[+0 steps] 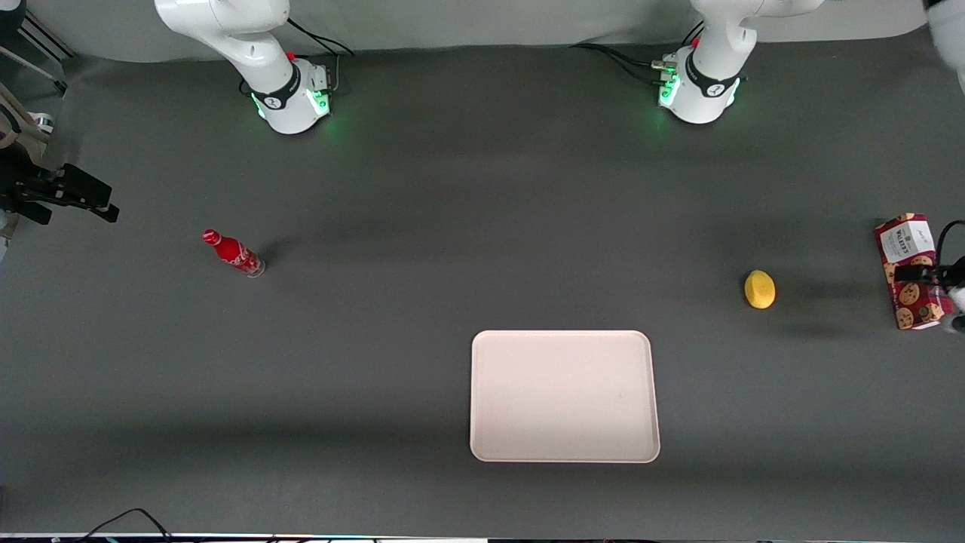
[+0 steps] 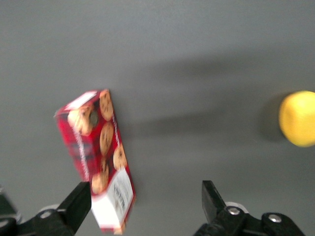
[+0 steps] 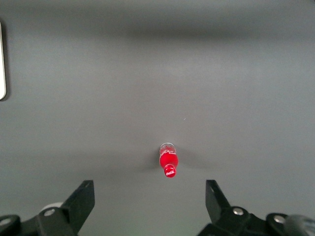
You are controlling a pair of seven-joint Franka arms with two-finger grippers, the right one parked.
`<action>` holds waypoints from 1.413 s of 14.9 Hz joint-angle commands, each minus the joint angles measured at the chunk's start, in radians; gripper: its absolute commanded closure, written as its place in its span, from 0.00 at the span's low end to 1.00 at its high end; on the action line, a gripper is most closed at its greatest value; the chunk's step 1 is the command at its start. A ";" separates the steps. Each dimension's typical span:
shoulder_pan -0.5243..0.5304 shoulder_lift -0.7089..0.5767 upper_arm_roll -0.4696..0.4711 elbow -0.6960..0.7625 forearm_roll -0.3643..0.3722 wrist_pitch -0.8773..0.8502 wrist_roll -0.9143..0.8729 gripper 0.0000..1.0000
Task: Place red cookie box on tray
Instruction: 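Close the left gripper on the cookie box and lift it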
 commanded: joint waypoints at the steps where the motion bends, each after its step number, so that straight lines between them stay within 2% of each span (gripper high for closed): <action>1: 0.010 0.143 0.097 0.027 -0.157 0.097 0.255 0.00; 3: 0.015 0.183 0.142 0.027 -0.212 0.132 0.375 0.00; 8: 0.058 0.205 0.165 0.018 -0.220 0.148 0.520 0.00; 10: 0.090 0.217 0.171 0.018 -0.248 0.154 0.585 0.00; 13: 0.093 0.217 0.185 -0.051 -0.278 0.217 0.614 0.00; 14: 0.093 0.216 0.185 -0.083 -0.324 0.247 0.614 0.01; 15: 0.093 0.217 0.187 -0.109 -0.390 0.267 0.614 0.13; 17: 0.091 0.228 0.187 -0.120 -0.478 0.277 0.604 0.68; 18: 0.093 0.230 0.187 -0.120 -0.508 0.277 0.595 1.00; 21: 0.091 0.231 0.188 -0.114 -0.516 0.263 0.593 1.00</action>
